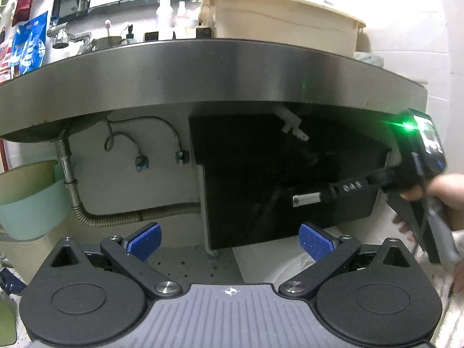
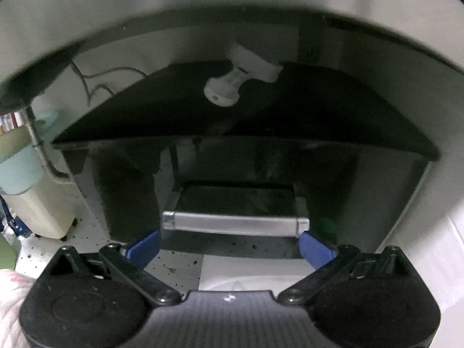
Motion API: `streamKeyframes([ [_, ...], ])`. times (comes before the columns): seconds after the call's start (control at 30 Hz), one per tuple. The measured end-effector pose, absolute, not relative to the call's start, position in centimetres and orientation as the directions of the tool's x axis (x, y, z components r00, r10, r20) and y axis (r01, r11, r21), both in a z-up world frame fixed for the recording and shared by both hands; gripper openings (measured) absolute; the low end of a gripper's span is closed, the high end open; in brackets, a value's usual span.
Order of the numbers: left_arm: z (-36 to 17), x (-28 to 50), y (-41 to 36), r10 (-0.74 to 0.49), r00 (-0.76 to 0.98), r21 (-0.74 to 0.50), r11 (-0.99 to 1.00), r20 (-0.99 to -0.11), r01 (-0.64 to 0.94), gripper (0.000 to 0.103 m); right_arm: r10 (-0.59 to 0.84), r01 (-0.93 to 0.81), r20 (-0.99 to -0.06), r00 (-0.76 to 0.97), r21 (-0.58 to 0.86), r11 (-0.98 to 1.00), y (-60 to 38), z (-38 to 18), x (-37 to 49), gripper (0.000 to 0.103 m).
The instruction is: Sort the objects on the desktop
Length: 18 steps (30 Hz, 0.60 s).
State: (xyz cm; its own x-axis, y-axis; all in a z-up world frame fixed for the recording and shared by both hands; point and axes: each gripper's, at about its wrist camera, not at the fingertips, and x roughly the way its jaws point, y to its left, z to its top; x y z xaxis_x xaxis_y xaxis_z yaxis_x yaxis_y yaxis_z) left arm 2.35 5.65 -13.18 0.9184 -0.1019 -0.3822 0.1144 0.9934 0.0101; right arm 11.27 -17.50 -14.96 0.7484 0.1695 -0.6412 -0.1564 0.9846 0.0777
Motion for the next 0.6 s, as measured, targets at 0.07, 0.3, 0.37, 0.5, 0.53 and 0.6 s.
streamKeyframes([
  [0.07,-13.2,2.3,5.7,-0.1,0.92,0.009,0.994,-0.379,0.111,0.102,0.156,-0.135,-0.635,0.756,0.083,0.987,-17.6,-14.7,9.8,0.103],
  [0.3,-13.1,2.7,6.2,-0.088,0.913,-0.01,0.996,-0.398,0.091,0.102,0.127,-0.074,-0.651,0.748,0.108,0.991,-17.6,-13.7,5.1,0.103],
  [0.37,-13.1,2.8,6.2,-0.084,0.909,-0.012,0.996,-0.408,0.087,0.102,0.13,-0.055,-0.654,0.746,0.134,0.989,-17.8,-13.3,3.8,0.103],
  [0.5,-12.8,3.0,6.1,-0.084,0.897,-0.034,0.996,-0.434,0.077,0.102,0.131,-0.018,-0.663,0.737,0.174,0.984,-17.7,-12.7,2.0,0.103],
  [0.53,-12.7,3.1,6.1,-0.084,0.891,-0.042,0.996,-0.447,0.073,0.102,0.133,-0.017,-0.665,0.735,0.178,0.984,-17.6,-12.6,1.5,0.103],
  [0.6,-12.7,3.2,6.0,-0.092,0.875,-0.065,0.995,-0.476,0.069,0.102,0.138,-0.02,-0.668,0.731,0.18,0.983,-17.5,-12.4,0.5,0.103],
])
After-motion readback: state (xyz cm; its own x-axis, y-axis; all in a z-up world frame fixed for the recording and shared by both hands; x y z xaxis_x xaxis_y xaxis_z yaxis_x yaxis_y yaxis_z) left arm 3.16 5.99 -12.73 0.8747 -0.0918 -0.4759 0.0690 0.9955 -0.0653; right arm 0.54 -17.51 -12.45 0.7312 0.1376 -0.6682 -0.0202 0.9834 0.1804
